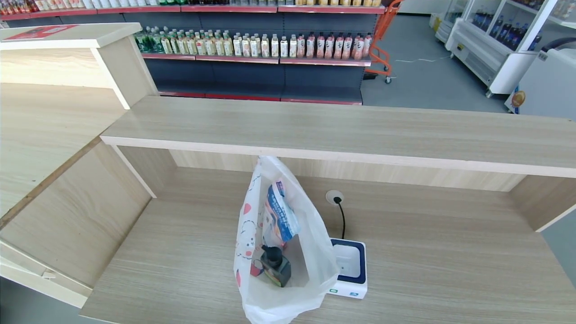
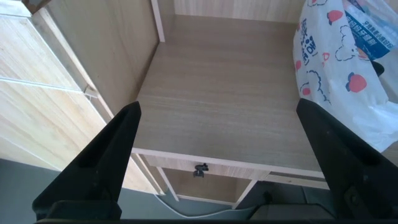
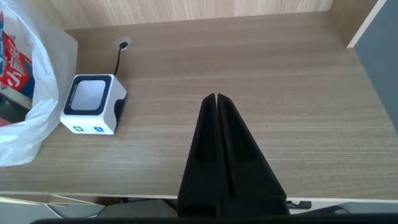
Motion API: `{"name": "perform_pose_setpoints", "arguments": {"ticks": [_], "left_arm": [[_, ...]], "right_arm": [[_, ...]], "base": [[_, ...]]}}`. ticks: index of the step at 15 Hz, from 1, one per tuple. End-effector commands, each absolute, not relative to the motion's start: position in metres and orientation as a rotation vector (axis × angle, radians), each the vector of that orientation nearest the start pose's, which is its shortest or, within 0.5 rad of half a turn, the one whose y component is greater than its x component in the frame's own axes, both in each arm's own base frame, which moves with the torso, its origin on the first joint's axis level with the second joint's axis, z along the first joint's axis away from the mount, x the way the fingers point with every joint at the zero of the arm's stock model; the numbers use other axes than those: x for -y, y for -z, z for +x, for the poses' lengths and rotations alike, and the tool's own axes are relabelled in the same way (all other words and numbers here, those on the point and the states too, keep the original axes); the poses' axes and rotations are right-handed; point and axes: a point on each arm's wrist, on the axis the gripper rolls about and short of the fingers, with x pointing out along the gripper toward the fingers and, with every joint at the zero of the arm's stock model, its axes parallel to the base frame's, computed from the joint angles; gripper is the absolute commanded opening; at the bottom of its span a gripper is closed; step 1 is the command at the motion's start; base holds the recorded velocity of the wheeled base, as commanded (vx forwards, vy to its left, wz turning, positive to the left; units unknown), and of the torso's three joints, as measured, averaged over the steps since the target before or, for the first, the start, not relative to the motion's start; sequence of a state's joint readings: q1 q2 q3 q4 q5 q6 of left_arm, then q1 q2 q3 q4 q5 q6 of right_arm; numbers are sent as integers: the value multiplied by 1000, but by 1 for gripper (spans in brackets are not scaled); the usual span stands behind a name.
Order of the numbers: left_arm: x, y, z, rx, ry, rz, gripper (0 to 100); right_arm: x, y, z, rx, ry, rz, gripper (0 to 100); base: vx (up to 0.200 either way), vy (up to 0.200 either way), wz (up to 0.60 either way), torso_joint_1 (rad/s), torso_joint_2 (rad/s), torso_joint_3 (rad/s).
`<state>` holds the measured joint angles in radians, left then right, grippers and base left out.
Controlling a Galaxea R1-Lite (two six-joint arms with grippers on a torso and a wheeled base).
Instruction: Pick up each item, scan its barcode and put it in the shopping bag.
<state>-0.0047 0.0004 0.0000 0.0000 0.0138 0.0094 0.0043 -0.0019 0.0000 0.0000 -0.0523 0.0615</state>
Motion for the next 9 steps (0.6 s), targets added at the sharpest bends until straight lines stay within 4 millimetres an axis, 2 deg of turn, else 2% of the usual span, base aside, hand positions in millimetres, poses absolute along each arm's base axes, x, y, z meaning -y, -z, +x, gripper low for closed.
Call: {"name": "perform_pose_setpoints", "arguments": {"ticks": [1, 9], "left_arm": [[0, -75, -23, 0, -11, 9, 100], [0, -75, -23, 0, -9, 9, 100]], "right_arm": [[1, -75, -23, 1, 48, 61, 0], [1, -75, -23, 1, 48, 61, 0]], "base": [[0, 0, 0, 0, 0, 0], [0, 0, 0, 0, 0, 0]]}}
